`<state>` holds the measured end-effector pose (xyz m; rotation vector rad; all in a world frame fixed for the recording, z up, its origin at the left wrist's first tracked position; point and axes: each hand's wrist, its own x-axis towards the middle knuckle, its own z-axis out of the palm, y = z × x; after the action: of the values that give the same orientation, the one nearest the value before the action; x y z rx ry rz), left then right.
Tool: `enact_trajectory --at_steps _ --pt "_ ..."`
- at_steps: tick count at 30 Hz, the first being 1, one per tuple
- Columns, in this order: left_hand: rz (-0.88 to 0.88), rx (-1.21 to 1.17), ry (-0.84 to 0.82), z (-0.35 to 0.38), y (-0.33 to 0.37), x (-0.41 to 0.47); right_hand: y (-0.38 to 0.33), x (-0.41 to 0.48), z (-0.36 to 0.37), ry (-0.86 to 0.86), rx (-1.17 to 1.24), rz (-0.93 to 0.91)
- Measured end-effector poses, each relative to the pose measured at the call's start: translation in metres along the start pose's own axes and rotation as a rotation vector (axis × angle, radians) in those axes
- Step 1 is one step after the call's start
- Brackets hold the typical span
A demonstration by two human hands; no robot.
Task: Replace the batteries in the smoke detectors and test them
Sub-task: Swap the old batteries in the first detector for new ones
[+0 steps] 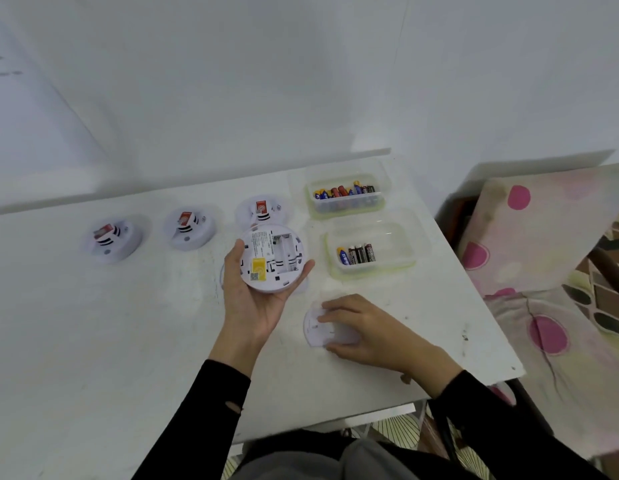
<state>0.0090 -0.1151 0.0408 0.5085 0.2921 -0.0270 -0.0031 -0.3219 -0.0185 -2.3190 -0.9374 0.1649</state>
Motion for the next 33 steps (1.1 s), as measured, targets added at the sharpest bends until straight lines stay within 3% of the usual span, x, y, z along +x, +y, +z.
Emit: enact_trajectory --at_steps 7,16,23,33 --pt "0.055 0.125 0.092 -0.037 0.046 -0.021 -0.039 0.027 0.025 0.045 0.060 -0.113" --pt "0.172 0.555 0.257 -0.104 0.139 -0.049 -0.109 0.100 0.081 -0.062 0.082 -0.181" --pt "0.140 0.740 0.312 -0.140 0.194 -0.057 -0.141 0.158 0.111 -0.069 0.103 -0.103" --pt "0.067 1.290 0.337 -0.169 0.234 -0.013 -0.137 0.197 0.126 -0.081 0.149 0.099"
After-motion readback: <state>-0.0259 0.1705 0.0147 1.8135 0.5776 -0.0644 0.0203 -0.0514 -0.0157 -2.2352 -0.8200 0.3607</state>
